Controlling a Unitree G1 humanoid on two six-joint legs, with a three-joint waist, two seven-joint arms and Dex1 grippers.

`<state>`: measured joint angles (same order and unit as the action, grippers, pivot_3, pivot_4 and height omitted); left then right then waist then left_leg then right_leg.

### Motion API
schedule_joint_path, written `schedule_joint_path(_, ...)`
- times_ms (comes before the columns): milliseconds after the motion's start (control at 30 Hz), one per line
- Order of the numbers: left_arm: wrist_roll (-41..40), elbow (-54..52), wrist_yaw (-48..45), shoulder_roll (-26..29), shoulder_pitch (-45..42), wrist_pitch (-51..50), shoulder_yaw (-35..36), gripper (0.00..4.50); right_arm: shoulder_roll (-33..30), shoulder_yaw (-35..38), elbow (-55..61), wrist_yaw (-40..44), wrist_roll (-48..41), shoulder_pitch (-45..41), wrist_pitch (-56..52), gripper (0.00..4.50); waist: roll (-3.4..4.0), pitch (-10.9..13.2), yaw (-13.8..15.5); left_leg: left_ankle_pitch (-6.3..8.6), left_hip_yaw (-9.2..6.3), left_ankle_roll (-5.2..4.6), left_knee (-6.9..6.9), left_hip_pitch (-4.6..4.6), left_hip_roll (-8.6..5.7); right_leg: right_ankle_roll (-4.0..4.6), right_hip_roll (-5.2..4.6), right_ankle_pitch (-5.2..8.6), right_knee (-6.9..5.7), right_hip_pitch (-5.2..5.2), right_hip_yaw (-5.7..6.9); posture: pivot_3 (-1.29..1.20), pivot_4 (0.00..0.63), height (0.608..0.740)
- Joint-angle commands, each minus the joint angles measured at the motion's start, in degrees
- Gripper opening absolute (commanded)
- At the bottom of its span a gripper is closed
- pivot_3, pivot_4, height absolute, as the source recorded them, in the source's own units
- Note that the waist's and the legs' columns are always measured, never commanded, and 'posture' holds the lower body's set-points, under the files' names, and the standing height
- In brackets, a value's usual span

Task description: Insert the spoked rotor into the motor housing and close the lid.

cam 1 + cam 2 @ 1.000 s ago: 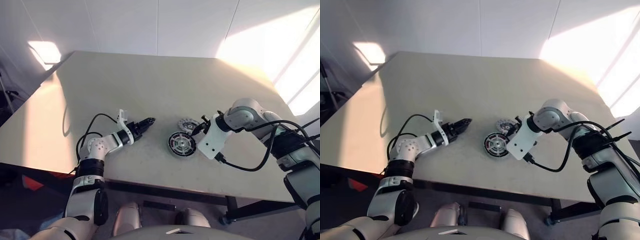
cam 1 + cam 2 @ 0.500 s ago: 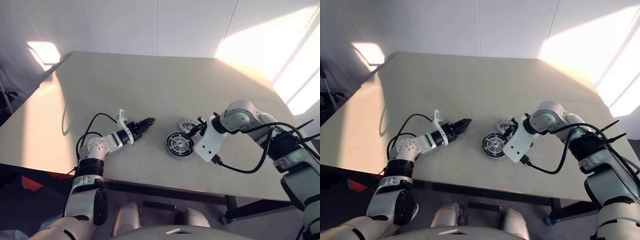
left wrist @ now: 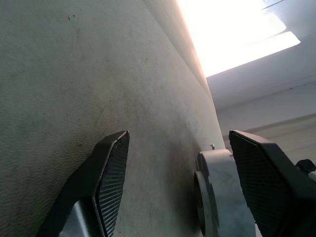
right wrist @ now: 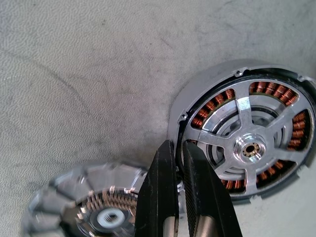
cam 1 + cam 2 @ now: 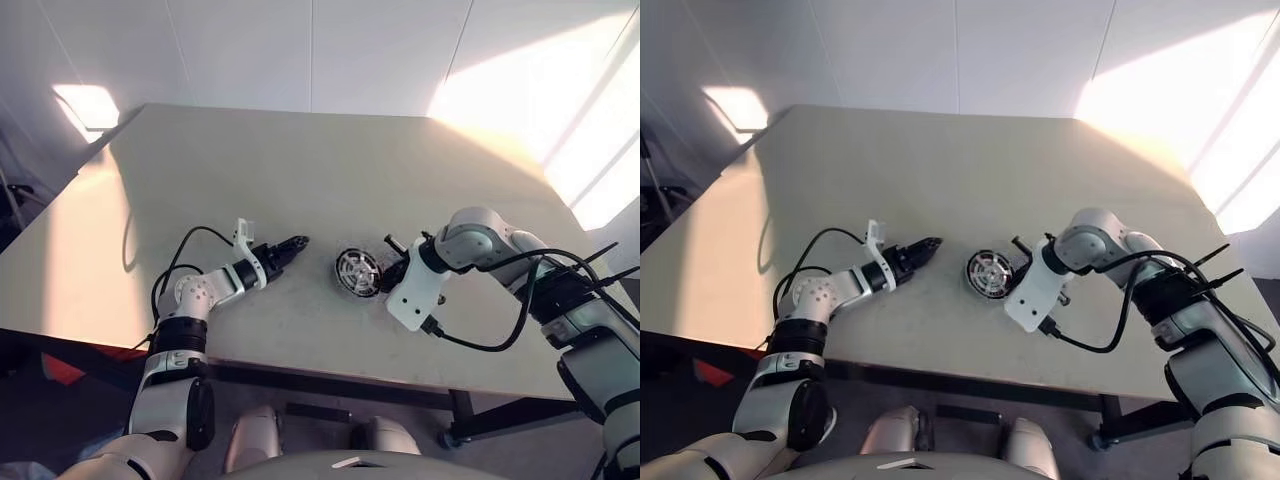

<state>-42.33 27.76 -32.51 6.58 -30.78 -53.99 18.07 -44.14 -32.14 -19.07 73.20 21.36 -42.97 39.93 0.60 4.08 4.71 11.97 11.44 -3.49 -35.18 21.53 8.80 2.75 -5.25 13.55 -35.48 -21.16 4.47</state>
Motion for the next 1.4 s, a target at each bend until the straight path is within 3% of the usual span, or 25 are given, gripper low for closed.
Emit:
schedule_joint_path(33,0.3,-0.4,-0.2,0.4,-0.3,0.9,0.0,3.47,0.0,1.6,0.7,-1.5,1.2,-0.3,-2.9,0.19,0.0,0.0,-0.2,0.03,0.0,0.05,0.0,0.0,0.0,0.0,0.0,0.0,0.0,0.0,0.0,0.0,0.0,0.74)
schedule_joint_path(333,1.2,0.1,-0.4,0.1,-0.6,1.7,-0.9,3.47,0.8,2.5,3.8,-0.6,-0.9,0.2,-12.9,0.19,-0.01,0.0,-0.5,0.01,-0.01,0.19,-0.01,-0.1,0.0,0.06,0.0,-0.04,0.0,0.1,-0.01,0.0,0.0,0.74)
schedule_joint_path(533,1.3,-0.3,-0.2,0.3,-0.2,1.9,-0.7,3.47,1.8,1.4,4.4,0.3,-2.5,-0.4,-10.3,0.19,-0.01,0.0,-0.5,0.0,-0.01,0.21,0.01,-0.11,0.01,0.06,0.01,-0.04,-0.01,0.08,-0.01,0.0,0.0,0.74)
schedule_joint_path(633,1.2,-0.5,0.0,0.5,0.0,1.9,-0.5,3.47,2.5,2.6,5.4,-3.1,-1.2,-1.5,-8.7,0.81,-0.01,0.0,-0.5,0.0,-0.01,0.21,0.02,-0.11,0.01,0.06,0.0,-0.04,-0.01,0.07,-0.01,0.0,0.0,0.74)
schedule_joint_path(900,1.5,0.6,-0.2,-0.1,-0.8,2.0,-1.1,3.47,1.3,7.9,17.1,-1.2,-7.9,-0.3,-18.4,0.81,0.0,0.0,-0.5,0.0,-0.01,0.22,0.08,-0.07,0.01,0.06,0.01,-0.04,0.01,0.02,-0.01,0.0,0.0,0.74)
schedule_joint_path(1033,1.6,1.6,-0.8,-0.2,-1.6,2.1,-1.5,3.47,1.8,14.8,19.3,-5.9,-9.3,2.9,-35.9,0.81,-0.02,0.0,-0.2,0.0,-0.01,0.22,0.07,-0.07,0.0,0.06,0.01,-0.04,0.04,0.06,-0.02,0.0,0.0,0.74)
schedule_joint_path(1133,1.6,1.9,-1.1,-0.3,-1.5,1.7,-1.7,3.47,2.7,23.1,22.6,-10.5,-11.9,7.8,-58.7,0.81,-0.02,0.0,0.0,0.0,-0.02,0.22,0.09,-0.08,-0.02,0.06,0.0,-0.04,0.08,0.07,-0.03,0.0,0.0,0.74)
schedule_joint_path(1400,2.8,4.8,-3.3,0.1,-2.4,0.6,-4.1,3.47,1.4,47.7,51.7,-7.1,-33.6,24.8,-117.0,0.81,0.26,-0.1,1.8,-0.11,0.01,0.2,0.49,-0.12,-0.02,0.02,0.03,-0.02,0.27,-0.01,-0.03,0.0,0.0,0.74)
